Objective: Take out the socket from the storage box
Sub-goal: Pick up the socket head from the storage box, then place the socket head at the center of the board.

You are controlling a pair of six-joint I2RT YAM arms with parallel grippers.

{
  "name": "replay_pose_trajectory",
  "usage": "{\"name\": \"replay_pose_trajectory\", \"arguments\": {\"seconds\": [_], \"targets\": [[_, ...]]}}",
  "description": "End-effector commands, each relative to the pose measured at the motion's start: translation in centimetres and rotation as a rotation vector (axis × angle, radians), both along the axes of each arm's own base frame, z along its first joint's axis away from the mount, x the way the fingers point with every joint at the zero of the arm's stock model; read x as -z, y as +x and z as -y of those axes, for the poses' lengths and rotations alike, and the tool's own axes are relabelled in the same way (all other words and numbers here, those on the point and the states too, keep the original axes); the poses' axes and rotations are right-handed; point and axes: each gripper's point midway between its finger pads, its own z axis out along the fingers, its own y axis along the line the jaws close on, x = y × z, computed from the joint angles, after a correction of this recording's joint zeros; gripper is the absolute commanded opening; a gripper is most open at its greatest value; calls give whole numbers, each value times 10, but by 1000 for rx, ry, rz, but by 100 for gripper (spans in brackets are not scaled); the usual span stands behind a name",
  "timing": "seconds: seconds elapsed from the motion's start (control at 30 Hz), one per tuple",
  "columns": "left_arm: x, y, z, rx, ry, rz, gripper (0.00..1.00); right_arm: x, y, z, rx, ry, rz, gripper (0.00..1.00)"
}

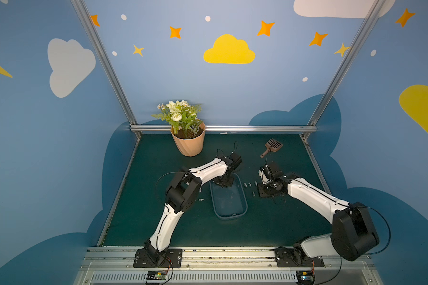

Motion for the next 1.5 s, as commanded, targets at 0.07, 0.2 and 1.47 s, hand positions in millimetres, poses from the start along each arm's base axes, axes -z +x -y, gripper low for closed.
{"name": "replay_pose_trajectory", "arguments": {"seconds": [0.07, 0.2, 1.47], "targets": [[-7, -10, -7, -8, 7, -18, 18, -3, -2, 2, 10, 6, 11, 28], [-25, -6, -3, -6, -32, 18, 16, -3, -2, 3, 12, 7, 9, 28], [-81, -41, -184, -381, -95, 102, 17, 1, -1, -1, -4, 18, 0, 28]]}}
